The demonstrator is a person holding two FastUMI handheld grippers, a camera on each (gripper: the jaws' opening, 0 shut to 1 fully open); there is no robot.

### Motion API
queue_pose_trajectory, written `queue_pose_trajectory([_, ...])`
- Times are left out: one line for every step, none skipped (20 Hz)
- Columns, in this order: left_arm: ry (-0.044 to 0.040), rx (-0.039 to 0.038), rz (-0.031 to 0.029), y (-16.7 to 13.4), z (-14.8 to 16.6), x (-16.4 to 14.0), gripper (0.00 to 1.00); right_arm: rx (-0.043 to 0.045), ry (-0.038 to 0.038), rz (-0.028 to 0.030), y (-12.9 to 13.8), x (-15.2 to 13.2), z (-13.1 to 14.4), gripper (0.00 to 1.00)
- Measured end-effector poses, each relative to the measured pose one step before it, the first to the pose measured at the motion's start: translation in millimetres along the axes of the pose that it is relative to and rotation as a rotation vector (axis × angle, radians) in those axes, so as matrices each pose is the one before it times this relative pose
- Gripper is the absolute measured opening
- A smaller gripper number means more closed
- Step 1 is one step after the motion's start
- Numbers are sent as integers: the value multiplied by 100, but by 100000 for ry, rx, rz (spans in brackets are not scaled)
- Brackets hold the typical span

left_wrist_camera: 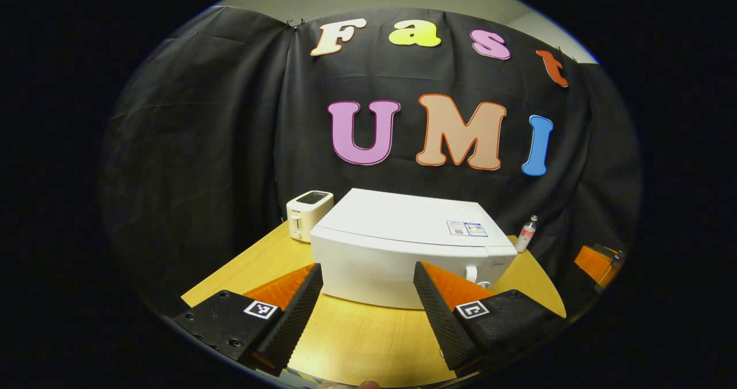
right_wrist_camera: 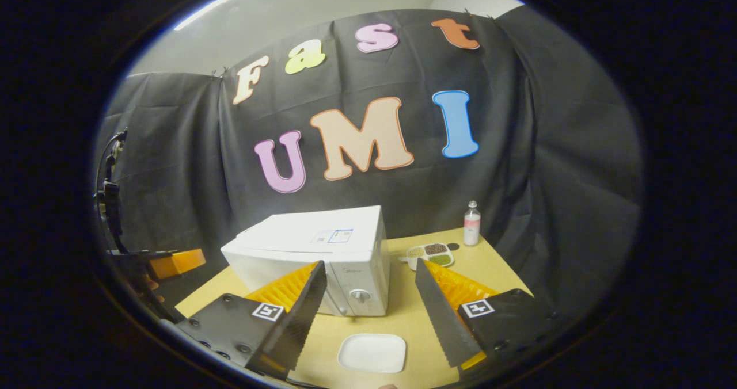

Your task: Open the microwave oven with the left hand, put the food in, and close the microwave oven.

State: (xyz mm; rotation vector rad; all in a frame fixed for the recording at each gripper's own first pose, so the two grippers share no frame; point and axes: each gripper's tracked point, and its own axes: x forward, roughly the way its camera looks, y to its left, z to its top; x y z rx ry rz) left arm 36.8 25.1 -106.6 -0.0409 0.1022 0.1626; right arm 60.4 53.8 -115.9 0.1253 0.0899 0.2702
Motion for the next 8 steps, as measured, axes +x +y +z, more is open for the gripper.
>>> queue_pose_trajectory([-15,258,-149,-129,84,63,97,245,84,-158,-149,-35,-13,90])
queue_pose_trajectory([159,244,-80,-25,-121,51,97,250,65,-282,-100,-18,13,90])
queue_pose_trajectory([362,527,27,-128,-120,18,97,27,124,-170,-146,121,-127,90])
queue_pose_trajectory([152,962,355,47,-59,47,96,-1,20,-311,-93,-4,-14,95])
queue_pose_trajectory([149,1177,454,55,-117,47,97,-21,68,-101,-37,21,0,90])
queue_pose_trajectory([244,1115,309,-42,-127,-7,97,51,-14,79,10,-25,-22,90])
queue_pose_trajectory([191,512,36,-20,-24,-11,97,38,76,-69,-11,8,-58,90])
queue_pose_trajectory([410,-2,-137,-163,-176,81,97,52,153,19,-6,18,-24,90])
